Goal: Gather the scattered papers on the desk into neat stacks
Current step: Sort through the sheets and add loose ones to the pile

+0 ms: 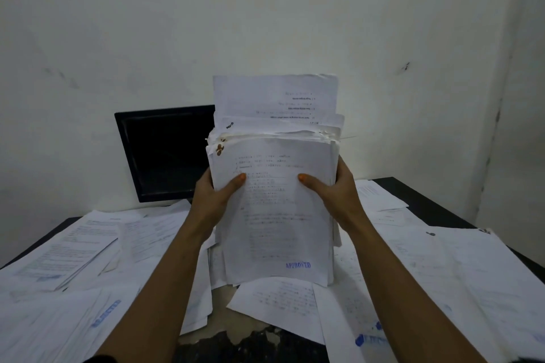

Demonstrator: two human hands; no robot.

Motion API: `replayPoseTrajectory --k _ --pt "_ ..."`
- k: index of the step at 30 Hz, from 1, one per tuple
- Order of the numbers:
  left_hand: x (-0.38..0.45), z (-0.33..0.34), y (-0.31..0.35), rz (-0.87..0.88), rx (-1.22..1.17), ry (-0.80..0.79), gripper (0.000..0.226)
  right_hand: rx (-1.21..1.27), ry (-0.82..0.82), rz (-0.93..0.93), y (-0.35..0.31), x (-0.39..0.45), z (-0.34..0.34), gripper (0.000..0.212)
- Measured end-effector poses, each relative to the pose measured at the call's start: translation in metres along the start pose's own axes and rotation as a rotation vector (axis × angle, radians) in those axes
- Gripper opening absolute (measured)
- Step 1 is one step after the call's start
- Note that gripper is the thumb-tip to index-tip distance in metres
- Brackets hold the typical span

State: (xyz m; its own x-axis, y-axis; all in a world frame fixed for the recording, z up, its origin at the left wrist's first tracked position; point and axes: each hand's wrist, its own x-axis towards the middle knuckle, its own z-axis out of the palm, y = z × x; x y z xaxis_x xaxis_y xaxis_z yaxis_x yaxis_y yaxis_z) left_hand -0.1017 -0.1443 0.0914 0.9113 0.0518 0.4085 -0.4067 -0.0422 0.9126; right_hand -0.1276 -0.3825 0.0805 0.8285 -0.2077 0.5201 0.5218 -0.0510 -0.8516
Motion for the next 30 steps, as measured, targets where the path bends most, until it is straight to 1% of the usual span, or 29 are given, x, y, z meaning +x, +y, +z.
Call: replayPoseTrajectory --k 2,3,5,6,7,8,10,11,13,15,17,20,23,25,26,30 --pt "-0.005 0.002 -0.006 -0.008 0.048 -0.001 0.053 0.016 -0.006 0.058 0.014 -0.008 0.0 0.058" --pt "-0.007 0.004 -0.008 -0.017 0.086 -0.007 0.061 0.018 0.0 0.076 0.019 -0.01 0.0 0.056" --pt "-0.008 0.007 -0.008 -0.001 0.179 0.019 0.086 0.023 0.015 0.083 0.025 -0.013 0.0 0.052" --pt "-0.006 0.009 -0.004 0.052 0.228 0.072 0.1 0.019 0.017 0.08 0.025 -0.013 0.001 0.051" --pt "-0.004 0.011 0.002 0.141 0.294 0.148 0.112 0.013 0.01 0.074 0.023 -0.012 0.002 0.05" --pt "-0.002 0.014 0.01 0.256 0.374 0.229 0.118 0.007 0.001 0.069 0.022 -0.012 0.002 0.05" --pt "0.003 0.023 0.034 0.514 0.573 0.36 0.114 -0.007 -0.002 0.058 0.021 -0.012 0.002 0.048" --pt "0.004 0.03 0.047 0.626 0.66 0.383 0.109 -0.015 0.0 0.056 0.02 -0.011 0.002 0.048" --pt "0.007 0.049 0.075 0.789 0.802 0.323 0.1 -0.024 -0.001 0.051 0.018 -0.011 0.001 0.048" --pt "0.015 0.069 0.091 0.886 0.903 0.19 0.098 -0.036 -0.007 0.048 0.017 -0.01 0.002 0.049" --pt "0.022 0.086 0.1 0.889 0.952 0.082 0.101 -0.049 -0.013 0.041 0.014 -0.011 0.0 0.048" --pt "0.032 0.097 0.109 0.809 1.036 -0.008 0.106 -0.045 -0.033 0.034 0.011 -0.014 0.0 0.04" --pt "0.032 0.1 0.113 0.731 1.234 -0.199 0.103 -0.022 -0.047 0.026 0.006 -0.015 -0.002 0.039" --pt "0.028 0.1 0.112 0.693 1.248 -0.29 0.099 -0.008 -0.056 0.018 0.003 -0.014 -0.002 0.042" --pt "0.026 0.101 0.11 0.698 1.226 -0.292 0.097 -0.003 -0.055 0.016 0.003 -0.014 -0.002 0.042" --pt "0.028 0.097 0.107 0.797 1.133 -0.164 0.094 -0.02 -0.042 0.006 0.0 -0.014 0.0 0.041"
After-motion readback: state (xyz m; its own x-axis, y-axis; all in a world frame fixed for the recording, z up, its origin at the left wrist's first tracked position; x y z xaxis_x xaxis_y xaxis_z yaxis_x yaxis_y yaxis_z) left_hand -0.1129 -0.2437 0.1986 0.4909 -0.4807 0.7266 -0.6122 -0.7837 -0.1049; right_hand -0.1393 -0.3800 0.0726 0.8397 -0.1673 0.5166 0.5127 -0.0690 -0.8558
